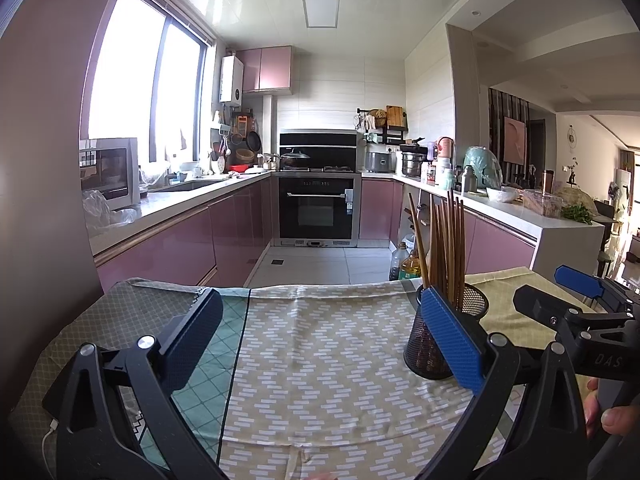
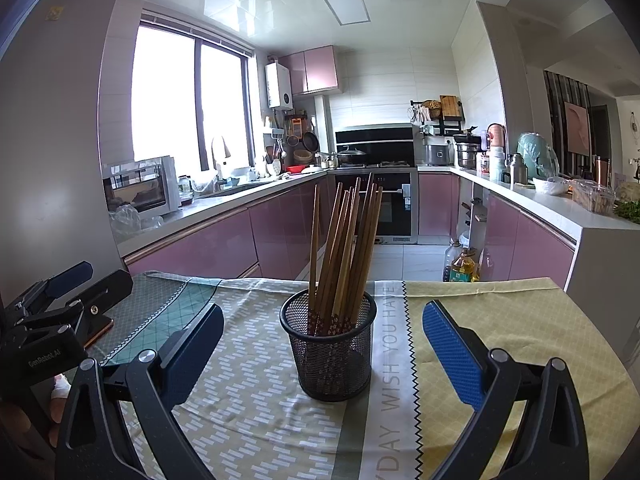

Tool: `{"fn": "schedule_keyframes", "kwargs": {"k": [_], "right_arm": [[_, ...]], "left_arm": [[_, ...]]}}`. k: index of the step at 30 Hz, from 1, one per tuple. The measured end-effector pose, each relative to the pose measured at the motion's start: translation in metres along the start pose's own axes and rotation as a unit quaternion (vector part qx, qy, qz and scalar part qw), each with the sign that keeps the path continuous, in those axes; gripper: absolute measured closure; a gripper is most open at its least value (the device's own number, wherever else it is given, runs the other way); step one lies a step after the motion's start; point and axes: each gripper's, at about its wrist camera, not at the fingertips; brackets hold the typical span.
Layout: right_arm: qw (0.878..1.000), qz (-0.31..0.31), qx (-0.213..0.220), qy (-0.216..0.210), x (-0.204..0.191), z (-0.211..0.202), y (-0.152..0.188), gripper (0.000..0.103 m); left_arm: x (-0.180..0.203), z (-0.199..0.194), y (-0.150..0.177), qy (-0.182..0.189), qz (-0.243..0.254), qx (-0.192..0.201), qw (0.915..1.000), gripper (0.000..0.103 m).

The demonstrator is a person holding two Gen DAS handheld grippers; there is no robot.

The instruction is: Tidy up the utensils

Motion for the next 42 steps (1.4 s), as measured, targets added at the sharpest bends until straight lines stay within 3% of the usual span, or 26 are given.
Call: {"fn": "schedule_keyframes", "kwargs": {"k": [37, 42], "right_arm": [[1.000, -0.001, -0.009, 0.000, 0.000, 0.006, 0.001, 0.006], [1.000, -0.002, -0.022, 0.008, 0.009, 0.011, 0.005, 0.006]], "left_arm": [[-0.001, 0.004, 0.007, 0.002, 0.000, -0.003, 1.0000, 0.005], [-0.006, 0.011, 0.009, 0.006, -0.004, -0.022, 0.9997, 0.005]]}}
Point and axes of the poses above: each gripper's, at about its wrist camera, not at the fingertips, and z roughly the way its jaws point, x to its right, y to its underside, and after that the axes turned 8 degrees about y, right-handed
